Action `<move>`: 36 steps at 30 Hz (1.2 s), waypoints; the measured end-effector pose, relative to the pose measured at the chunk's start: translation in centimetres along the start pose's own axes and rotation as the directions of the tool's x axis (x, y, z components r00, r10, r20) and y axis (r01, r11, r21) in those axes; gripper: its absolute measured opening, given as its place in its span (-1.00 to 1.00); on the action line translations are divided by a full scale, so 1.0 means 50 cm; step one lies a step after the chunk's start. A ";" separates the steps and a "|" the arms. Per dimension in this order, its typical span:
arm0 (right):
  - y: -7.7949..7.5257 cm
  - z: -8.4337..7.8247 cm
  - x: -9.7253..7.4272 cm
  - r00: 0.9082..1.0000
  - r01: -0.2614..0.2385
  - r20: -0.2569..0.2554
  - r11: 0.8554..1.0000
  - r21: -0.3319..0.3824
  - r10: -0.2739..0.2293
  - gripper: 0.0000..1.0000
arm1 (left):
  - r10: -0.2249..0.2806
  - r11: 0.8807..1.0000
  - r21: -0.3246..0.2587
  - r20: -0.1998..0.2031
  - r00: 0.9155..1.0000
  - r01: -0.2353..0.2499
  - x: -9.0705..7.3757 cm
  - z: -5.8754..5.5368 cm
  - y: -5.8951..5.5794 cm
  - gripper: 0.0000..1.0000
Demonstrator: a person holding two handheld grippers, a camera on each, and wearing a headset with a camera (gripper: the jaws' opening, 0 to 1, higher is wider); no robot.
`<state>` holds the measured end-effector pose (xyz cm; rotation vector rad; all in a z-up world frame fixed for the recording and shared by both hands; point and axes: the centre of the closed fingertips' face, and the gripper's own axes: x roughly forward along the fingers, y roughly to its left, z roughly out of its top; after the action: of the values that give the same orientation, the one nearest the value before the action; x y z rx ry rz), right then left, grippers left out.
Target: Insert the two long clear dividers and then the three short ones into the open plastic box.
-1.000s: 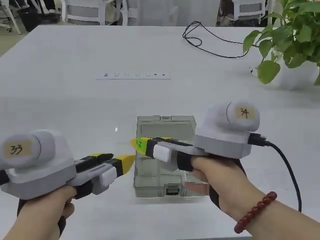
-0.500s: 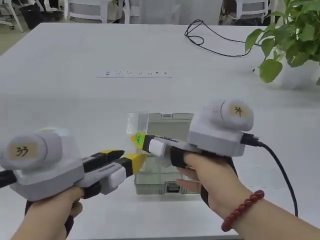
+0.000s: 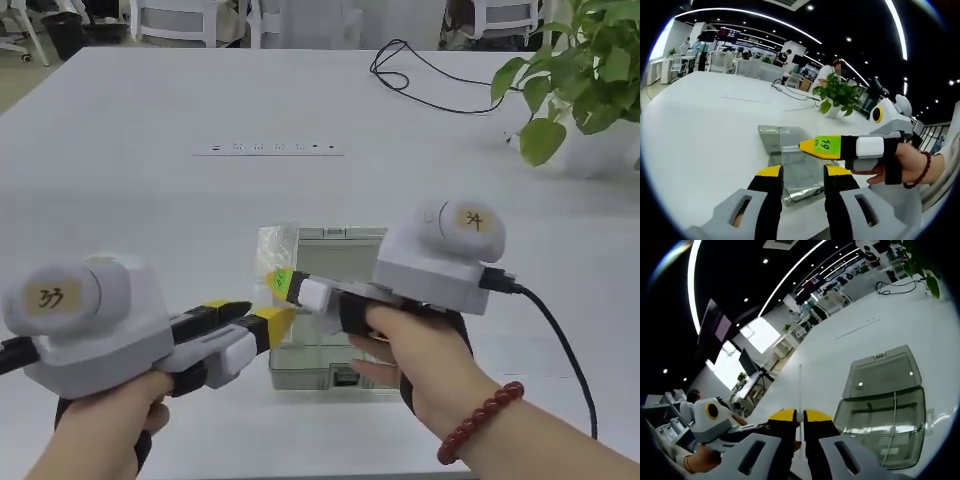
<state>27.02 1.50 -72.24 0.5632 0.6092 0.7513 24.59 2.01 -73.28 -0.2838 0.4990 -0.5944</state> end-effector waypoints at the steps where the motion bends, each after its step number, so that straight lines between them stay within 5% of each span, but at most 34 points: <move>1: 0.000 0.000 0.000 1.000 -0.001 0.001 1.000 0.002 0.001 -0.87 | 0.000 1.000 -0.002 -0.001 1.000 0.000 0.000 0.000 0.000 -0.40; 8: -0.004 0.006 -0.001 1.000 0.018 0.005 1.000 0.020 -0.018 -0.87 | -0.002 1.000 -0.006 -0.008 1.000 0.002 -0.001 0.001 -0.002 -0.36; 19: -0.044 0.013 -0.024 0.989 0.138 -0.066 0.989 0.057 -0.134 -0.87 | 0.012 0.978 0.208 -0.060 0.998 0.000 -0.011 -0.011 -0.009 0.10; 24: -0.070 0.003 -0.038 0.968 0.220 -0.141 0.972 0.079 -0.207 -0.87 | 0.005 0.966 0.260 -0.061 0.998 0.011 -0.012 -0.015 -0.009 0.32; 26: -0.088 0.000 -0.045 0.953 0.267 -0.170 0.961 0.076 -0.252 -0.87 | 0.004 0.959 0.283 -0.059 0.998 0.013 -0.012 -0.015 -0.010 0.38; 30: -0.102 -0.003 -0.051 0.934 0.309 -0.220 0.946 0.102 -0.281 -0.87 | -0.008 0.950 0.311 -0.053 0.999 0.024 -0.012 -0.013 -0.014 0.55; 35: -0.116 -0.012 -0.059 0.899 0.369 -0.293 0.923 0.108 -0.325 -0.88 | -0.029 0.936 0.349 -0.048 0.998 0.044 -0.012 -0.013 -0.022 0.75; 36: -0.117 -0.009 -0.057 0.899 0.370 -0.294 0.922 0.112 -0.325 -0.88 | -0.028 0.935 0.352 -0.049 0.998 0.044 -0.012 -0.013 -0.023 0.79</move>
<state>27.69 -4.08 -75.55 0.4876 1.0063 0.4397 23.28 1.40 -73.19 0.0623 0.4201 -0.7151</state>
